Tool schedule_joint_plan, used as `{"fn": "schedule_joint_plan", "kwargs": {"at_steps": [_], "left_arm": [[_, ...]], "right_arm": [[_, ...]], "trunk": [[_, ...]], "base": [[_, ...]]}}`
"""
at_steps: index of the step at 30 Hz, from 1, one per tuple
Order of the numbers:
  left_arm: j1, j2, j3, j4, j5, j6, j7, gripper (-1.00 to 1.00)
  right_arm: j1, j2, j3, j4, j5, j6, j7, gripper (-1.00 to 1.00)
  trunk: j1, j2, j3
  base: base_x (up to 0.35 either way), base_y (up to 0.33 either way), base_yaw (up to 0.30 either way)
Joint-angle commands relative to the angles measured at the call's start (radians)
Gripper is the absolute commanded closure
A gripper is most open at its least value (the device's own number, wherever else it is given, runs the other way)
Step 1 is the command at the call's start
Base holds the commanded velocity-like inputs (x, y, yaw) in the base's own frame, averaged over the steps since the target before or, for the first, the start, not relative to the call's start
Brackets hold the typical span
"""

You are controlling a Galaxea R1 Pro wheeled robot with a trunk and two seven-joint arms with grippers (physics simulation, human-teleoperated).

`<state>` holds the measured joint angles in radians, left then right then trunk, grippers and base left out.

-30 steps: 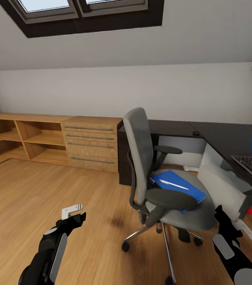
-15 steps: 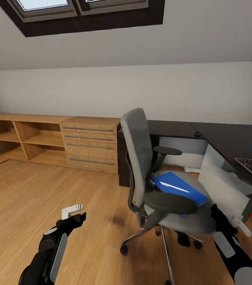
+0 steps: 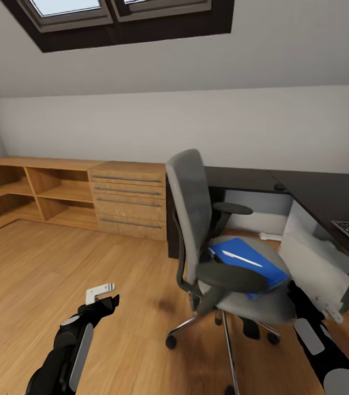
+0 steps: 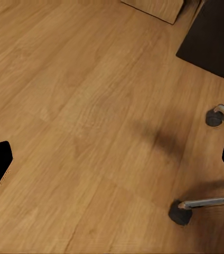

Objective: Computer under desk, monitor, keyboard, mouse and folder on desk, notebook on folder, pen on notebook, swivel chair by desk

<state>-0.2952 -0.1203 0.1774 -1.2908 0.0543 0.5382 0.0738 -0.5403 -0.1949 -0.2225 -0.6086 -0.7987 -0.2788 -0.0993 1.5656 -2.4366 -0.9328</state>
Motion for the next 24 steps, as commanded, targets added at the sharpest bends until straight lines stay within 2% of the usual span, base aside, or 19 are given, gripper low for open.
{"fn": "schedule_joint_plan", "kwargs": {"at_steps": [1,2,7,19,24], "left_arm": [[-0.001,-0.001,-0.001,0.007,0.006,0.005,0.004,-1.00],[-0.001,-0.002,-0.007,0.039,0.006,0.005,0.003,-1.00],[-0.001,-0.006,-0.012,0.052,0.006,0.005,0.003,-1.00],[-0.001,-0.007,-0.126,0.103,0.005,0.003,0.010,-1.00],[-0.001,-0.007,-0.134,0.111,0.005,0.002,0.011,-1.00]], "right_arm": [[0.000,0.000,0.004,0.000,-0.013,-0.004,-0.002,-1.00],[0.000,0.000,0.005,0.000,-0.013,-0.003,-0.002,-1.00],[0.000,0.000,0.005,0.000,-0.013,-0.003,-0.002,-1.00],[0.000,0.000,0.005,0.000,-0.013,-0.003,-0.002,-1.00],[0.000,-0.001,0.004,-0.002,-0.013,-0.002,-0.002,-1.00]], "trunk": [[0.000,0.000,-0.001],[0.000,0.000,0.000],[0.000,0.000,0.001],[0.000,0.000,0.005],[0.000,0.000,0.005]], "base": [[0.000,0.000,0.261],[0.000,-0.052,0.272],[0.000,-0.076,0.273],[0.000,-0.098,0.274],[0.000,-0.004,0.274]]}}
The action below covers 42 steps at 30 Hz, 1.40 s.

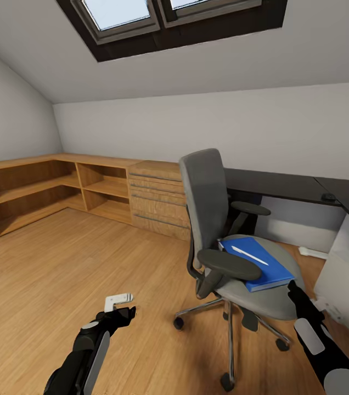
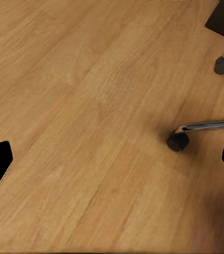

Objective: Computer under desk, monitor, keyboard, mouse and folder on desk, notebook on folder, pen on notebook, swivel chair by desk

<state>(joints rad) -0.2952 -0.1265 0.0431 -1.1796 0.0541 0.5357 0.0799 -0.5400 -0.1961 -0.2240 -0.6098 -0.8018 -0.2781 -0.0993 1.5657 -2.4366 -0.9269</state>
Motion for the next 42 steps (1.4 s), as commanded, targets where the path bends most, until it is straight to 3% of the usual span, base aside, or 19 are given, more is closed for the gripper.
{"fn": "schedule_joint_plan", "kwargs": {"at_steps": [1,18,33,42], "left_arm": [[-0.001,-0.001,-0.001,0.000,0.006,0.005,0.004,-1.00],[-0.001,-0.001,-0.009,0.019,0.006,0.005,0.004,-1.00],[-0.001,0.003,-0.008,0.023,0.007,0.006,0.005,-1.00],[-0.001,0.004,-0.005,0.023,0.007,0.006,0.005,-1.00]], "right_arm": [[0.000,0.000,0.005,-0.001,-0.010,-0.003,-0.002,-1.00],[0.001,-0.001,0.002,-0.022,-0.011,0.003,-0.003,-1.00],[0.001,-0.002,-0.001,-0.022,-0.016,0.005,-0.005,-1.00],[0.001,-0.002,-0.004,-0.022,-0.016,0.015,-0.005,-1.00]], "trunk": [[0.000,0.000,-0.001],[0.000,0.000,-0.001],[0.000,0.000,-0.001],[0.000,0.000,-0.001]], "base": [[0.000,-0.001,0.274],[0.000,-0.001,0.026],[0.000,-0.259,0.000],[0.000,-0.061,0.000]]}}
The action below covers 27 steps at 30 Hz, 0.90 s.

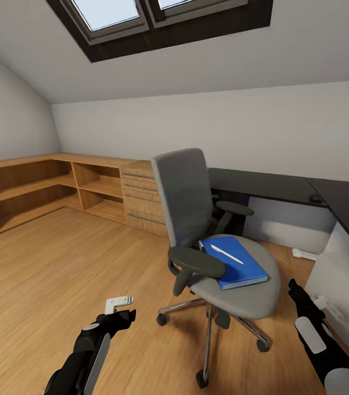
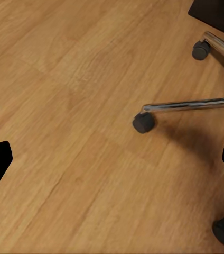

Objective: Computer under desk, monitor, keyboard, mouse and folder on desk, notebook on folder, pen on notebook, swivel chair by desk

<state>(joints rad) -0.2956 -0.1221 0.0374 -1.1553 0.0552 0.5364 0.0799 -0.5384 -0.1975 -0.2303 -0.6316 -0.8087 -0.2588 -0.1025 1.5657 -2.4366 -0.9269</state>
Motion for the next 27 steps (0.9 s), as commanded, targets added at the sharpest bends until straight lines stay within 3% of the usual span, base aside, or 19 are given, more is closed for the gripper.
{"fn": "schedule_joint_plan", "kwargs": {"at_steps": [1,7,11,21,27], "left_arm": [[0.000,-0.001,0.001,-0.001,0.006,0.005,0.005,-1.00],[0.000,0.000,0.002,-0.001,0.006,0.005,0.005,-1.00],[0.000,0.000,0.002,0.000,0.006,0.005,0.005,-1.00],[0.000,0.001,0.002,0.003,0.006,0.005,0.005,-1.00],[0.000,0.001,0.002,0.003,0.006,0.005,0.005,-1.00]], "right_arm": [[-0.001,0.000,0.002,0.000,-0.009,-0.003,-0.001,-1.00],[-0.001,0.000,0.003,0.000,-0.011,0.000,0.001,-1.00],[-0.001,-0.001,0.001,0.001,-0.015,0.050,0.001,-1.00],[0.000,-0.005,-0.066,0.001,-0.112,0.234,0.024,-1.00],[-0.001,-0.014,-0.080,0.001,-0.131,0.289,0.050,-1.00]], "trunk": [[0.000,0.000,-0.001],[0.000,0.000,-0.001],[0.000,0.000,-0.001],[0.000,0.000,-0.001],[0.000,0.000,-0.001]], "base": [[0.000,-0.017,0.000],[0.054,-0.007,0.000],[0.232,-0.001,0.000],[0.051,0.000,0.000],[0.006,0.000,0.000]]}}
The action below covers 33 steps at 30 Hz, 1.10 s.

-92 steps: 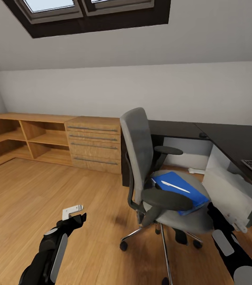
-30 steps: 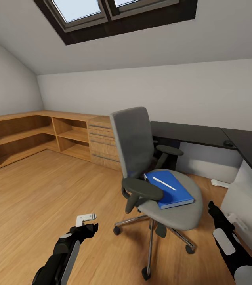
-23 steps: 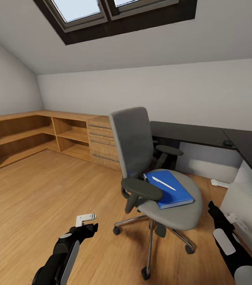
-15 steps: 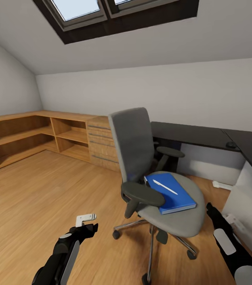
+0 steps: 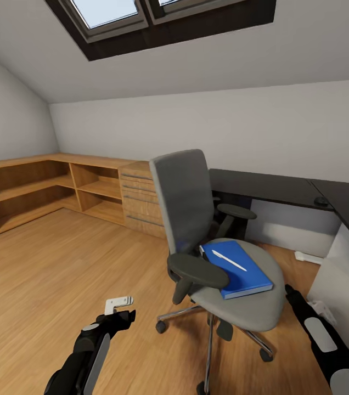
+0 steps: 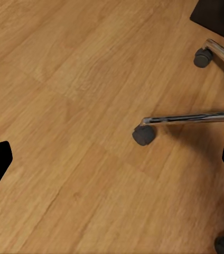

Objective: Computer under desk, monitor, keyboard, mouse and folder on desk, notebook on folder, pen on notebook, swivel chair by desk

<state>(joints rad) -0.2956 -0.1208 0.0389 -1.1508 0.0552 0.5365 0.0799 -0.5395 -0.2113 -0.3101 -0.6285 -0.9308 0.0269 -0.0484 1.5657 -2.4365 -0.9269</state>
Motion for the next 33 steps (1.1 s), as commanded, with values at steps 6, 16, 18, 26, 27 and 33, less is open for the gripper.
{"fn": "schedule_joint_plan", "kwargs": {"at_steps": [6,16,18,26,27,33], "left_arm": [[0.000,0.000,0.001,-0.001,0.006,0.005,0.004,-1.00],[0.000,-0.001,0.002,-0.001,0.004,0.005,0.004,-1.00],[0.000,-0.001,0.002,-0.001,0.004,0.005,0.004,-1.00],[0.000,-0.004,-0.004,-0.001,0.003,0.004,0.004,-1.00],[0.000,-0.004,-0.004,-0.001,0.003,0.004,0.004,-1.00],[0.000,-0.006,-0.004,-0.001,0.003,0.003,0.004,-1.00]], "right_arm": [[0.000,-0.002,-0.003,-0.002,-0.012,0.013,0.002,-1.00],[0.000,0.000,-0.002,-0.002,-0.014,0.014,0.003,-1.00],[0.000,0.001,-0.002,-0.003,-0.014,0.014,0.004,-1.00],[0.000,0.001,0.000,-0.003,-0.014,0.015,0.005,-1.00],[0.000,0.001,0.000,-0.004,-0.014,0.015,0.005,-1.00],[0.000,0.001,0.002,-0.005,-0.014,0.015,0.006,-1.00]], "trunk": [[0.000,0.000,-0.001],[0.000,0.000,-0.001],[0.000,0.000,-0.001],[0.000,0.000,-0.001],[0.000,0.000,-0.001],[0.000,0.000,-0.001]], "base": [[0.000,0.000,0.000],[0.030,0.000,0.085],[0.013,0.000,0.236],[0.001,0.000,0.273],[0.000,0.000,0.278],[0.000,0.000,0.278]]}}
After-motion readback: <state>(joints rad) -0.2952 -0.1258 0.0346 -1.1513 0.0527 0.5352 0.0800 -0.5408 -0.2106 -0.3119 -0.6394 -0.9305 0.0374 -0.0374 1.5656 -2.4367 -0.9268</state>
